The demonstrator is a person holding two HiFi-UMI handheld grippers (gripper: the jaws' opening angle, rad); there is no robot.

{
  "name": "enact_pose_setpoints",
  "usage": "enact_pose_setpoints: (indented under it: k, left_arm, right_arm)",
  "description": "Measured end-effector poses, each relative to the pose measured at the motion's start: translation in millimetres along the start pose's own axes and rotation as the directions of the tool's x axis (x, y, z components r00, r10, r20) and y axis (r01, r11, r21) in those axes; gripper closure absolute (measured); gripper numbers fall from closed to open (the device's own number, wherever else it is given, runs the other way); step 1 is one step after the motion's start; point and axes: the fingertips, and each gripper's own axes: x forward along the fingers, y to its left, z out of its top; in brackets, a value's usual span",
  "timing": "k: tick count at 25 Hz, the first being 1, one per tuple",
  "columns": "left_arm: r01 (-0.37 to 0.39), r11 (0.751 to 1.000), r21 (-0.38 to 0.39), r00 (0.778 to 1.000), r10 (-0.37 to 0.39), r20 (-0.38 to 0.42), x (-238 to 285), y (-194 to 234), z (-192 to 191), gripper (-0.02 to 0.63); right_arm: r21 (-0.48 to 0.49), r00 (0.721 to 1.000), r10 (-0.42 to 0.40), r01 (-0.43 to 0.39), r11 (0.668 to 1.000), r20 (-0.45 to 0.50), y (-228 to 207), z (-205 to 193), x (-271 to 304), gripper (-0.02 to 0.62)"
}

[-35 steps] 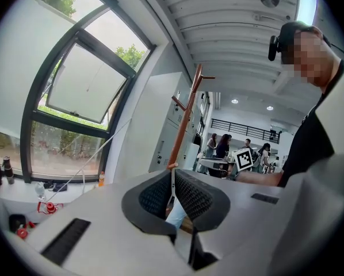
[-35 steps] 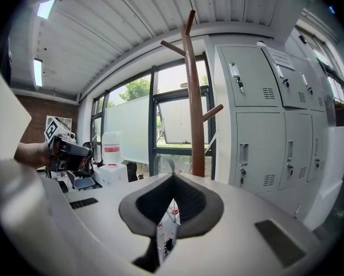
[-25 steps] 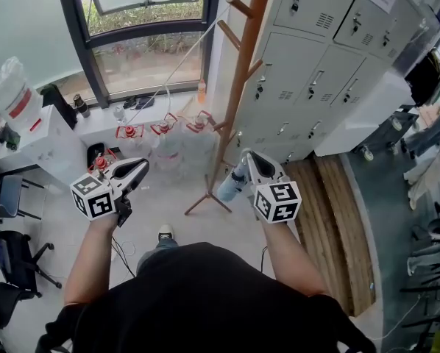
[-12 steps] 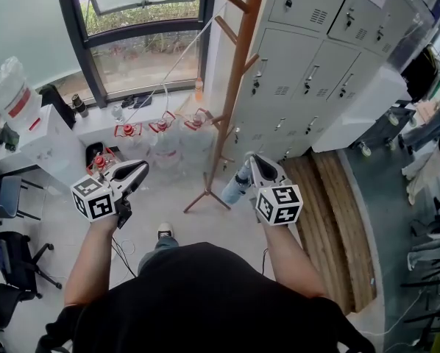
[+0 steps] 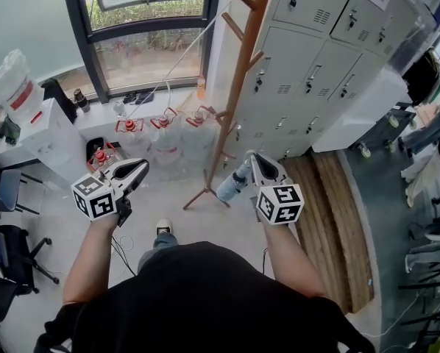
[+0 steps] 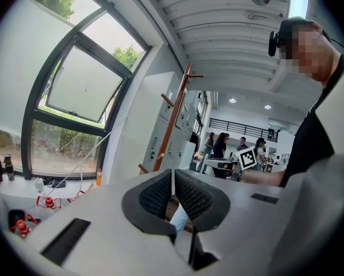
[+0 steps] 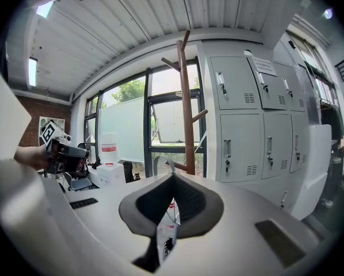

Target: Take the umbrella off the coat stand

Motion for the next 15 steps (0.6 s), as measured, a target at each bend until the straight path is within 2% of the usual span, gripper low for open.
enact_pose_setpoints:
  k: [15]
  left_arm:
    - [0.012, 1.0, 0.009, 1.0, -0.012, -0.007, -8.3, -19.9, -3.3, 0.569]
  right_arm:
    - [-0.013, 1.0, 0.007, -0.007, 1.0, 0.001, 4.5, 5.8, -14.5, 0.581]
